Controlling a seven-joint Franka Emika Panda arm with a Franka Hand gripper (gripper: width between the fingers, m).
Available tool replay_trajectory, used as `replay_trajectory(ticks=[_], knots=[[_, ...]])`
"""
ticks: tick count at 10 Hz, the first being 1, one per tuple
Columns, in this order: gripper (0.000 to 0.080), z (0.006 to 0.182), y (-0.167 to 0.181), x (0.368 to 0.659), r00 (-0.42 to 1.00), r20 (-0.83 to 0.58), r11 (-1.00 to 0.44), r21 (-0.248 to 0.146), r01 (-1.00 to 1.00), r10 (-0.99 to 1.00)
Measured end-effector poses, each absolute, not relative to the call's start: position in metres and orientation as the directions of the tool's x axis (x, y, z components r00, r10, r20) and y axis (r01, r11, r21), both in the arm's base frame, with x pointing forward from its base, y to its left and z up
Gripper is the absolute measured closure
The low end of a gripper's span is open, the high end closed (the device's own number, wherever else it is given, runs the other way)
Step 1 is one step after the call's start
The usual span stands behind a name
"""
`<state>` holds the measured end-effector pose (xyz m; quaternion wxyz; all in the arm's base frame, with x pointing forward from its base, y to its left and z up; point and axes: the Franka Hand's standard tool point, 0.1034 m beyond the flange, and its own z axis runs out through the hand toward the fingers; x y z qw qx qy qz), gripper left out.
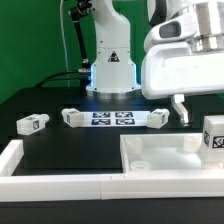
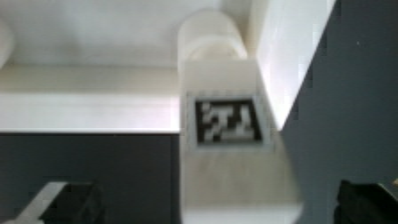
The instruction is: Assemble square table
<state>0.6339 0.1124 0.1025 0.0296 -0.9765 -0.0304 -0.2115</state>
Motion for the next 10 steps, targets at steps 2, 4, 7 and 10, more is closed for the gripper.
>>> replay_trajectory(ticks=[2,4,7,10], knots=[[0.015,0.094,0.109,0.628,0.96,0.277,-0.997,-0.047,0.064,0.049],[0.015,0.094,0.114,0.63,0.989,0.141,-0.997,-0.052,0.06,0.052],[0.015,0.083,0.116,0.636,0.998,0.008,-0.997,-0.054,0.055,0.055],[0.015,0.081,0.118,0.635,1.0,0.004,-0.998,-0.055,0.014,0.014]])
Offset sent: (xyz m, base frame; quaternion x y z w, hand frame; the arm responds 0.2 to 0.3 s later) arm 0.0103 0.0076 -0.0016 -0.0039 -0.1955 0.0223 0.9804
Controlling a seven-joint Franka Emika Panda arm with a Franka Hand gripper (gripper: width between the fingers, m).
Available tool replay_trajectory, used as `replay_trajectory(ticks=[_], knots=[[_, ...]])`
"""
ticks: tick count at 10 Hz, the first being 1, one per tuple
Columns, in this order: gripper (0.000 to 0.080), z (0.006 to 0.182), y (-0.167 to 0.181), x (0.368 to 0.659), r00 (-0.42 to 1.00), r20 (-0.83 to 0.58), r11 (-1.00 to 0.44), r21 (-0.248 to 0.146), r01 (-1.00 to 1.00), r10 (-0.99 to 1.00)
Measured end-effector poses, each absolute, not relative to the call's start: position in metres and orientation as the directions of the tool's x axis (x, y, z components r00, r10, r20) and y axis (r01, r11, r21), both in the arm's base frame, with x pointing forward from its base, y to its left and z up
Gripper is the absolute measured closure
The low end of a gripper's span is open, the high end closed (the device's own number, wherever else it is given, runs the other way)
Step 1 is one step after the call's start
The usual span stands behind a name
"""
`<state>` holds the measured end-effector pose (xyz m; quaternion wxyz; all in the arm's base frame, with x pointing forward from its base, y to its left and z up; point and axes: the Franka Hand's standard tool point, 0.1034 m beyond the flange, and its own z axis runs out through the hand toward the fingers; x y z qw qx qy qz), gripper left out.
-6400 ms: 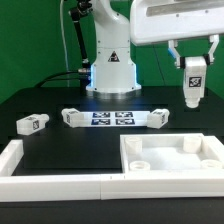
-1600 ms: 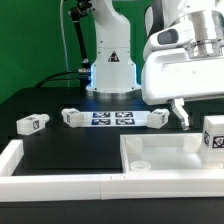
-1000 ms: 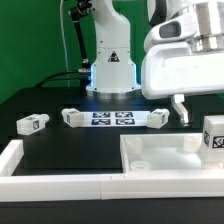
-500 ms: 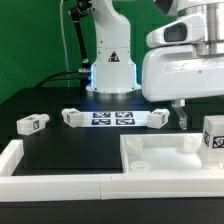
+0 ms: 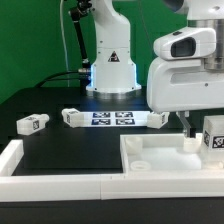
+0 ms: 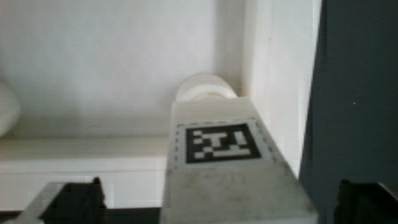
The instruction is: Assemble square table
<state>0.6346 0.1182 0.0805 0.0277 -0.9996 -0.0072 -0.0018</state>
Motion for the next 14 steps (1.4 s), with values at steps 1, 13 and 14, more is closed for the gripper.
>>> replay_trajectory(ticks=[1,13,14], knots=[[0.0275,0.0805,0.1187,0.6345,0.999,0.001,-0.997,-0.057,-0.042,-0.042],[0.0509,0.078,0.1232,0.6251,0.046,-0.143,-0.026,-0.137,-0.99,-0.989],[0.0509,0.0779,0.1228,0.6251,0.063,-0.14,-0.044,-0.139,-0.989,-0.988]])
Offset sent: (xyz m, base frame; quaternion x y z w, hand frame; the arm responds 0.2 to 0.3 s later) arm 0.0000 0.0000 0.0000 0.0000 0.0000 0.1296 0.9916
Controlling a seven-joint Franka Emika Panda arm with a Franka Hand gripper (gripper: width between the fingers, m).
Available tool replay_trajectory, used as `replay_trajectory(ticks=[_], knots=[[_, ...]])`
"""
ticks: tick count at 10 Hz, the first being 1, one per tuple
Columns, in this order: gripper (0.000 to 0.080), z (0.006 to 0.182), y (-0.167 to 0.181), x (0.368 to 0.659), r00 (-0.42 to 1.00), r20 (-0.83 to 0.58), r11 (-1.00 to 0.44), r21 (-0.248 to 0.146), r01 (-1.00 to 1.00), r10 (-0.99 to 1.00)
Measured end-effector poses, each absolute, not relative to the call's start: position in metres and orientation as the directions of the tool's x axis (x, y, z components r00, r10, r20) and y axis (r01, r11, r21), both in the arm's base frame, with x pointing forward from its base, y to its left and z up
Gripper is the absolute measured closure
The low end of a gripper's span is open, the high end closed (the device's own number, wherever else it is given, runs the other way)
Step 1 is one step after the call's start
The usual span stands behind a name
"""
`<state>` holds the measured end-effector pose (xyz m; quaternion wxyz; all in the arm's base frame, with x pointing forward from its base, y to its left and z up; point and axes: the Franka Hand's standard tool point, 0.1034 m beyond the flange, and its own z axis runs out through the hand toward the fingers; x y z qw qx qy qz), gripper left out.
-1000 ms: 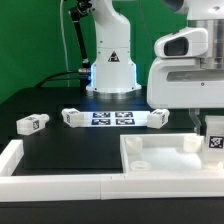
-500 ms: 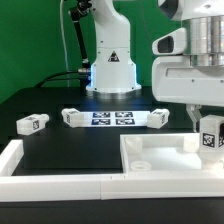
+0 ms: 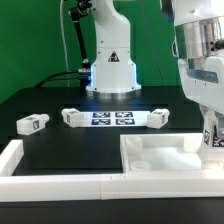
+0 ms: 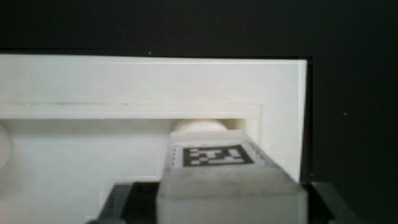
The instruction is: Assemble square table
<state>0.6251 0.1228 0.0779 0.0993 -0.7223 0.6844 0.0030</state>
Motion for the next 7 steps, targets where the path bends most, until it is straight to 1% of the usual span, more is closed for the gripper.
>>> replay_trajectory(ticks=[1,2,3,4,6,7], knots=[[0.0509,0.0778,0.1226,0.6249,0.171,-0.12,-0.152,-0.151,-0.977,-0.978],[0.0342,0.0788,0.123,0.6255,0.376,-0.077,-0.36,-0.164,-0.918,-0.923],[0.0196,0.0804,0.1246,0.6263,0.555,-0.04,-0.542,-0.167,-0.824,-0.831],[0.0164,0.0804,0.1284,0.6252,0.57,-0.039,-0.557,-0.169,-0.813,-0.821],[0.0152,0.0797,0.1267,0.6253,0.705,-0.008,-0.694,-0.171,-0.699,-0.709],[0.015,0.08,0.1276,0.6247,0.795,0.015,-0.787,-0.156,-0.597,-0.607]])
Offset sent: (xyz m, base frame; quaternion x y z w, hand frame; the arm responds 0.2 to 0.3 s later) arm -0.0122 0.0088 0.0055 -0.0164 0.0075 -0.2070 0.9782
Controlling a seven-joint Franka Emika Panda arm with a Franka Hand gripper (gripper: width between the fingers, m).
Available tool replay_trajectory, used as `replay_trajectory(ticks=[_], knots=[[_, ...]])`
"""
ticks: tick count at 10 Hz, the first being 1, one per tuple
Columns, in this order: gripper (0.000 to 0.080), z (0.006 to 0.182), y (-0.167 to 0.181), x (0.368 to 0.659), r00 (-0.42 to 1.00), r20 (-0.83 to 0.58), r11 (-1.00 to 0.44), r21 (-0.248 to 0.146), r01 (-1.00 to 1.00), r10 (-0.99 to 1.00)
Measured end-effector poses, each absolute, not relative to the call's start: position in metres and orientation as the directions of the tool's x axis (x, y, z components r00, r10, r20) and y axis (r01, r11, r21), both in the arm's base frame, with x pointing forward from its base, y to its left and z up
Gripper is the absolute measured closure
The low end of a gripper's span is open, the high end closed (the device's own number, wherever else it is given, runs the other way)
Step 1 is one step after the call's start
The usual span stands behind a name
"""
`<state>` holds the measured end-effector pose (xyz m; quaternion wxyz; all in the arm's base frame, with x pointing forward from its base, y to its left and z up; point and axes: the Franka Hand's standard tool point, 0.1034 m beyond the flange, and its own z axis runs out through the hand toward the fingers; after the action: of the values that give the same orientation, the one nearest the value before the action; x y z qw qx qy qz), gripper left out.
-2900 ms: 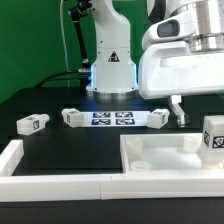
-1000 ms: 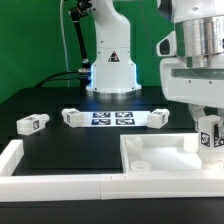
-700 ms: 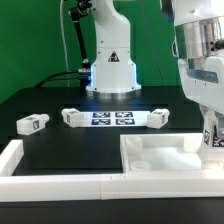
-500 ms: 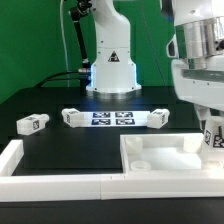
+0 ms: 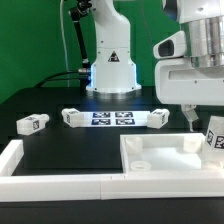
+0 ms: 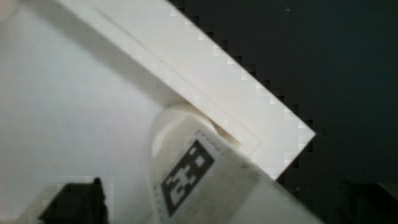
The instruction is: Assemble square table
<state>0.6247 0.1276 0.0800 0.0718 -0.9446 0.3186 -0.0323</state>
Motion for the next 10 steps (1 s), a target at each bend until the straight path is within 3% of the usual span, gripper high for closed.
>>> replay_trajectory(ticks=[1,3,5,6,7,10], knots=[[0.015,0.084,0.131,0.625,0.906,0.049,-0.905,-0.105,-0.413,-0.42],[0.015,0.082,0.114,0.633,0.976,0.109,-0.98,-0.096,-0.176,-0.186],[0.0407,0.081,0.118,0.632,0.961,0.1,-0.964,-0.105,-0.246,-0.256],[0.0407,0.081,0.118,0.632,0.956,0.097,-0.958,-0.107,-0.266,-0.276],[0.0511,0.081,0.116,0.632,0.937,0.09,-0.938,-0.112,-0.328,-0.338],[0.0511,0.08,0.114,0.631,0.803,0.06,-0.802,-0.13,-0.582,-0.593]])
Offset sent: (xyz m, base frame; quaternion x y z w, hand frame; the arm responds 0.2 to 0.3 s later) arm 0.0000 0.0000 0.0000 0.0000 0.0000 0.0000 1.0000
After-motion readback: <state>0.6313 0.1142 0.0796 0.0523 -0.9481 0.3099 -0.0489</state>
